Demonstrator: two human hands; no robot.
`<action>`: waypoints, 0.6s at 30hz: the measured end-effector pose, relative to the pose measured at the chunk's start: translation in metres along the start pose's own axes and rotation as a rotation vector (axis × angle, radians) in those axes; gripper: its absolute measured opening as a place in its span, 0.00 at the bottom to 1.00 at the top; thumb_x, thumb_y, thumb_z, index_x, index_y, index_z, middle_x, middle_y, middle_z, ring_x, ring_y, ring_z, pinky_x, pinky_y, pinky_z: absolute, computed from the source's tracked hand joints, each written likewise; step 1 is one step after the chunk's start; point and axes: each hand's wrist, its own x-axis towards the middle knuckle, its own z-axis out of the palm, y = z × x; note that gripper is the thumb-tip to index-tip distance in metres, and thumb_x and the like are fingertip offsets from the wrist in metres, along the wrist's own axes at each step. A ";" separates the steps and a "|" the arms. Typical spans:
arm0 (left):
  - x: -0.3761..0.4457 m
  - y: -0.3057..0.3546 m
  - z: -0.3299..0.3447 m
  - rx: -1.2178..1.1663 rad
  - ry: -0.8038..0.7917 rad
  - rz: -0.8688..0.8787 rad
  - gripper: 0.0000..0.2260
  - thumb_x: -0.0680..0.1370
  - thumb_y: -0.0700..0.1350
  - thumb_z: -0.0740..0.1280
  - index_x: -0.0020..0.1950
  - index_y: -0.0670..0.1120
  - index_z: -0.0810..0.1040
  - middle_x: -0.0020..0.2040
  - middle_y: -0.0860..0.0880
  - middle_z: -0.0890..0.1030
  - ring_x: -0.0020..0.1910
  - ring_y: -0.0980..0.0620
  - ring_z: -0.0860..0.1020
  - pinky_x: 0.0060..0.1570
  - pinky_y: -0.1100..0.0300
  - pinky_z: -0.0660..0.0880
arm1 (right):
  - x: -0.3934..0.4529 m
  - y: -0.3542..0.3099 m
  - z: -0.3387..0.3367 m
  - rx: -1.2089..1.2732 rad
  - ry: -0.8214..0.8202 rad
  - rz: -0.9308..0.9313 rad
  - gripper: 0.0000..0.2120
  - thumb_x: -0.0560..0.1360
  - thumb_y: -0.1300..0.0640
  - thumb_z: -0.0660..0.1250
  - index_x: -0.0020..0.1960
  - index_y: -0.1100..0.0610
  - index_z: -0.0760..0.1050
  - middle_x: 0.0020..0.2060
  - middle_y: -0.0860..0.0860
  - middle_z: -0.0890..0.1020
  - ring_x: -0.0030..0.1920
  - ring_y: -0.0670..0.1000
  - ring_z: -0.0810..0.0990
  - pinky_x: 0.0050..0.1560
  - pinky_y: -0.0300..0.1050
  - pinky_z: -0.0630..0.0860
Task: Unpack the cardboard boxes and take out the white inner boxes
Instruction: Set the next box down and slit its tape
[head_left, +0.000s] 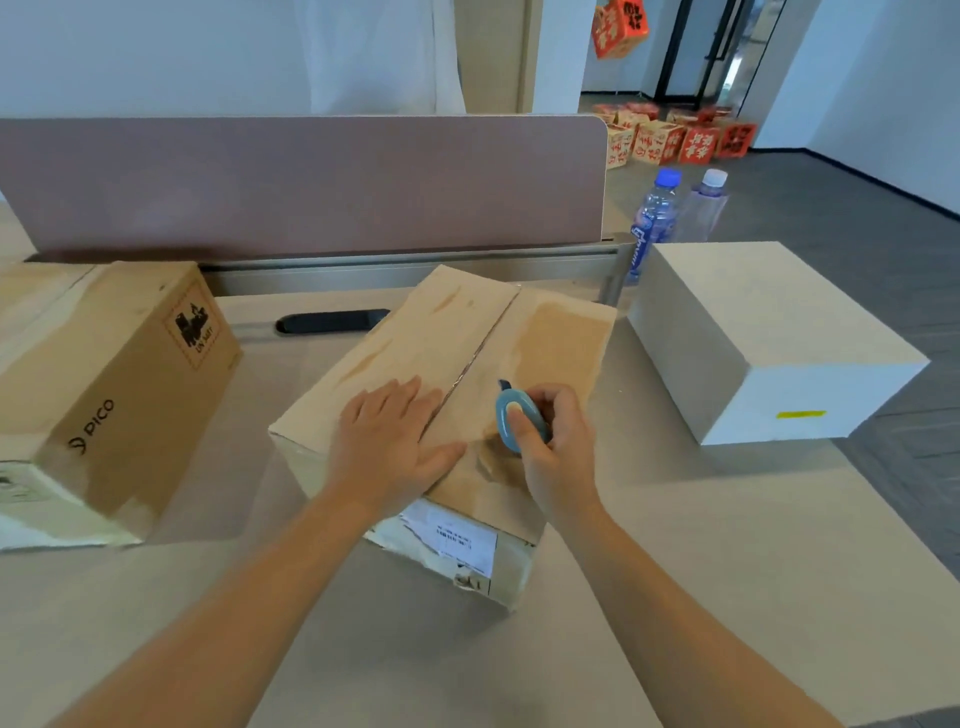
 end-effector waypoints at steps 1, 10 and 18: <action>-0.001 0.007 0.000 0.003 0.021 -0.028 0.47 0.60 0.69 0.31 0.75 0.53 0.57 0.76 0.51 0.57 0.75 0.50 0.55 0.71 0.55 0.50 | 0.009 0.003 -0.005 0.001 -0.046 0.003 0.07 0.72 0.51 0.65 0.41 0.43 0.66 0.39 0.40 0.74 0.49 0.54 0.74 0.51 0.48 0.73; -0.009 0.081 0.008 0.002 0.114 -0.368 0.28 0.75 0.59 0.50 0.62 0.42 0.76 0.64 0.40 0.75 0.64 0.38 0.72 0.61 0.39 0.67 | 0.063 0.007 -0.048 -0.084 -0.318 0.060 0.06 0.75 0.59 0.65 0.43 0.51 0.69 0.40 0.47 0.75 0.42 0.47 0.73 0.40 0.35 0.70; -0.015 0.124 -0.001 -0.306 0.034 -0.136 0.35 0.70 0.62 0.44 0.70 0.47 0.68 0.74 0.47 0.62 0.74 0.48 0.58 0.72 0.52 0.52 | 0.020 0.015 -0.080 -0.122 -0.013 -0.080 0.04 0.77 0.59 0.63 0.49 0.54 0.68 0.37 0.38 0.72 0.40 0.45 0.72 0.41 0.38 0.67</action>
